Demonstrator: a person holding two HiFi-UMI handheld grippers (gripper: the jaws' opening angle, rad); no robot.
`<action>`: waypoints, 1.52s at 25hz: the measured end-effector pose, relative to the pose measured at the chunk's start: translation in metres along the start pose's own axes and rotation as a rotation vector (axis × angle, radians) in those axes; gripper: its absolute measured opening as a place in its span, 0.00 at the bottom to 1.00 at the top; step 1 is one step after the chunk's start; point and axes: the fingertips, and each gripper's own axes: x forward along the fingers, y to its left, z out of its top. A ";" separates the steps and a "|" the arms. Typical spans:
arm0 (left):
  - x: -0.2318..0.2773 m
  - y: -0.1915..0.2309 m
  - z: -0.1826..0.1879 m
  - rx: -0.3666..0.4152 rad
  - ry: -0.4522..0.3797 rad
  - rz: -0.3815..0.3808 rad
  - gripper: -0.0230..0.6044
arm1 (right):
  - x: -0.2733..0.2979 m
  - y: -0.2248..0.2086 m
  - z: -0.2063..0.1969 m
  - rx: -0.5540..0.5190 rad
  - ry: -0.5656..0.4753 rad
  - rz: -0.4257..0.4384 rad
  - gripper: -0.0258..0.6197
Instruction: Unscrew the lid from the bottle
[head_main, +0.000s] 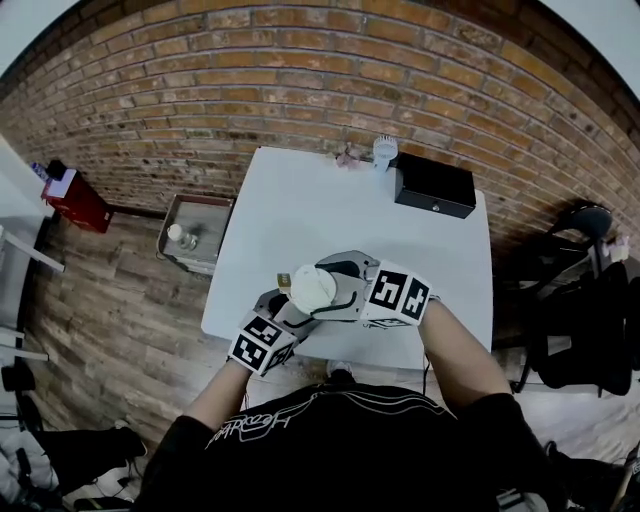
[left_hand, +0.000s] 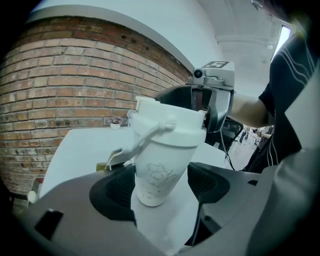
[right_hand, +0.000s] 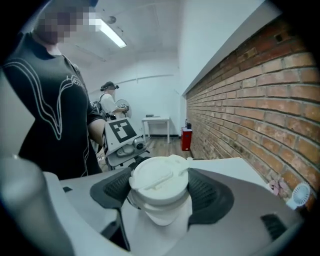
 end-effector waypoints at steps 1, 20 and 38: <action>0.000 0.001 0.001 0.001 0.004 -0.002 0.59 | 0.000 0.000 0.000 -0.021 0.015 0.031 0.58; -0.021 0.006 -0.008 -0.086 0.046 -0.031 0.59 | -0.029 -0.005 0.045 0.021 -0.143 -0.020 0.57; -0.189 -0.009 0.111 -0.006 -0.411 -0.025 0.09 | -0.173 0.070 0.137 0.137 -0.551 -0.662 0.57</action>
